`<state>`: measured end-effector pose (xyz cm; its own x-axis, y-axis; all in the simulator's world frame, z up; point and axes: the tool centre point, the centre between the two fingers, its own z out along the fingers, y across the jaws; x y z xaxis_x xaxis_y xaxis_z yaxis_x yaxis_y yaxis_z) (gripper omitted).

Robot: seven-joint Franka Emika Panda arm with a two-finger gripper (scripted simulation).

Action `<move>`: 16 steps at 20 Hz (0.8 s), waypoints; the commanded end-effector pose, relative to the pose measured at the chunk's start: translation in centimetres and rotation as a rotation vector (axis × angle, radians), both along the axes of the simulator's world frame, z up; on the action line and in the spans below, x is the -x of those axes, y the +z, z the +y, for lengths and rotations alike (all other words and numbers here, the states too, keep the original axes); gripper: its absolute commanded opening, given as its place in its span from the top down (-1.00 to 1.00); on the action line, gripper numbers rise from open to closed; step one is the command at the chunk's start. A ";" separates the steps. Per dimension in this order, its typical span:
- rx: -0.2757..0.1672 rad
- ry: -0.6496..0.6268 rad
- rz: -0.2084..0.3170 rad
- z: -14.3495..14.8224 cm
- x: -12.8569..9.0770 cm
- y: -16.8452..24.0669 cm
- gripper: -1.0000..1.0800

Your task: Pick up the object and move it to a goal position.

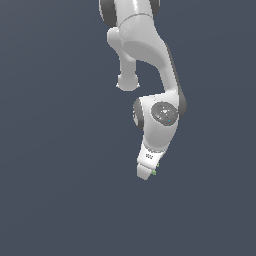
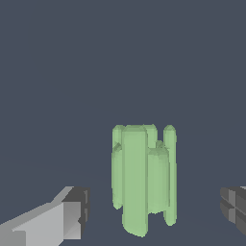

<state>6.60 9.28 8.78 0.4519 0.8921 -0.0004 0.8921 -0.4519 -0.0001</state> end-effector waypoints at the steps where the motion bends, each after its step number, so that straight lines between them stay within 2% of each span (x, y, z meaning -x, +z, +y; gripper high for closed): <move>1: 0.000 0.000 0.000 0.0 0.0 -0.1 -0.92; 11: 0.000 0.005 0.000 0.0 0.1 -4.4 -0.92; 16: 0.000 0.005 0.000 0.0 0.0 -5.0 -0.92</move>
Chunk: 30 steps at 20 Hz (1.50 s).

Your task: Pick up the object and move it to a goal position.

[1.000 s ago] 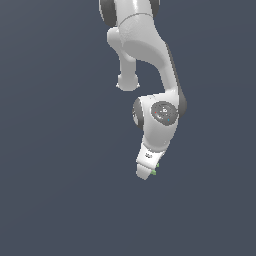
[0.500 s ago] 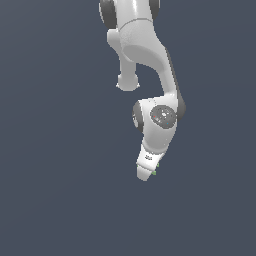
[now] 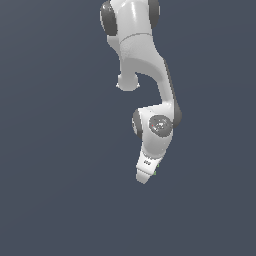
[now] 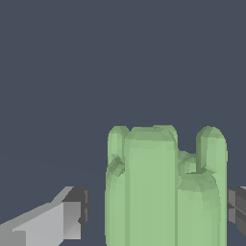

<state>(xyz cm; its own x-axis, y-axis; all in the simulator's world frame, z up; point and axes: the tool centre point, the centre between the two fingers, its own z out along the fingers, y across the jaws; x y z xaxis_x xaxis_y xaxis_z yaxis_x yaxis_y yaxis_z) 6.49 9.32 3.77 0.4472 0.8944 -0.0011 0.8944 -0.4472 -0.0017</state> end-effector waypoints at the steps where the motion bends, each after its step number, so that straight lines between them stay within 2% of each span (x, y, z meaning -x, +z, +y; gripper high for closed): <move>1: 0.000 0.000 -0.002 0.0 -0.1 0.0 -0.92; 2: 0.000 0.000 -0.002 0.0 -0.1 0.0 1.00; 13: 0.000 0.000 -0.002 -0.1 -0.1 0.0 1.00; 17: 0.000 0.000 -0.002 -1.0 -0.4 0.7 1.00; 22: 0.000 0.000 -0.002 -4.1 -1.1 2.8 1.00; 30: -0.001 0.000 -0.002 -11.4 -3.0 7.7 1.00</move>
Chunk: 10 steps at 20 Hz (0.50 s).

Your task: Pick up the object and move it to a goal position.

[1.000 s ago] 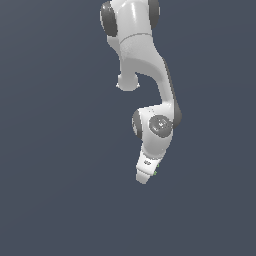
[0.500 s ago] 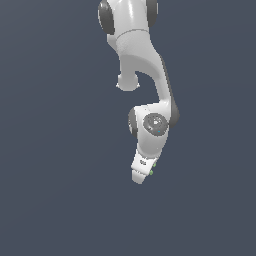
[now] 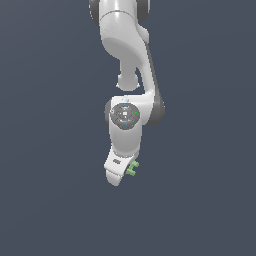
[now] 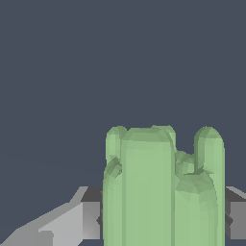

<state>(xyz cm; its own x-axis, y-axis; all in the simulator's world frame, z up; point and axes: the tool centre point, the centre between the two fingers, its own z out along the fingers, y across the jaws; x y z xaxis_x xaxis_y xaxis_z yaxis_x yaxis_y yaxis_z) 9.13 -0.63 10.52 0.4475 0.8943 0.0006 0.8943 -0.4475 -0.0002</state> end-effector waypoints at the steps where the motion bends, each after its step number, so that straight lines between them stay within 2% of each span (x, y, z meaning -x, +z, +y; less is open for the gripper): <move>1: 0.000 0.001 0.000 -2.3 -0.6 1.6 1.00; 5: 0.000 0.001 0.000 -5.0 -1.4 3.5 1.00; 10: 0.000 0.000 0.000 -6.8 -2.0 4.7 1.00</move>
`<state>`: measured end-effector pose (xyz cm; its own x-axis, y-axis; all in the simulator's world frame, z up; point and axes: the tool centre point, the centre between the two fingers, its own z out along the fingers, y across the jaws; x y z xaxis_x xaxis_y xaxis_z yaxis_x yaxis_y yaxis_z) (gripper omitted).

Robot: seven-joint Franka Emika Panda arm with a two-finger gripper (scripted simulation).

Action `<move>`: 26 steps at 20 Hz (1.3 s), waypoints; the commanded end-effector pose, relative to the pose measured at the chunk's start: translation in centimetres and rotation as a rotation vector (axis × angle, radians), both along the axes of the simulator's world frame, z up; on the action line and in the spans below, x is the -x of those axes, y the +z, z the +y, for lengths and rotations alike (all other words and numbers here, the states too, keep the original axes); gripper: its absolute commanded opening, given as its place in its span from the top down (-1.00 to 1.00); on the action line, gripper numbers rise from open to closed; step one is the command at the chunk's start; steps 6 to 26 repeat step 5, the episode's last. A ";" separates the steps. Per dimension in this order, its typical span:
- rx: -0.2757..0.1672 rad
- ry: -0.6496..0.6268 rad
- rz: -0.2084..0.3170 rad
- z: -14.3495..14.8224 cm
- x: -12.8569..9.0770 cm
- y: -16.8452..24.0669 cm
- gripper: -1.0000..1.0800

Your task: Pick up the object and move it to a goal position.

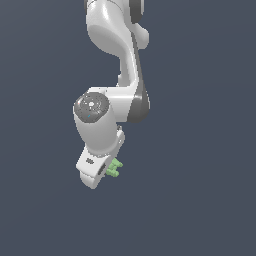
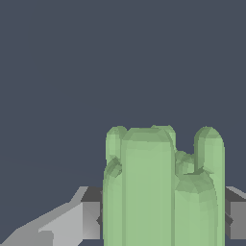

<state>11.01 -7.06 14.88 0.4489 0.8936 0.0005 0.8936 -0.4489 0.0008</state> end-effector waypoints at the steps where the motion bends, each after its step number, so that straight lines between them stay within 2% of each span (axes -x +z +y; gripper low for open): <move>1: 0.000 0.002 0.001 -0.5 -0.2 0.4 1.00; 26: 0.000 0.002 0.001 -0.7 -0.3 0.5 1.00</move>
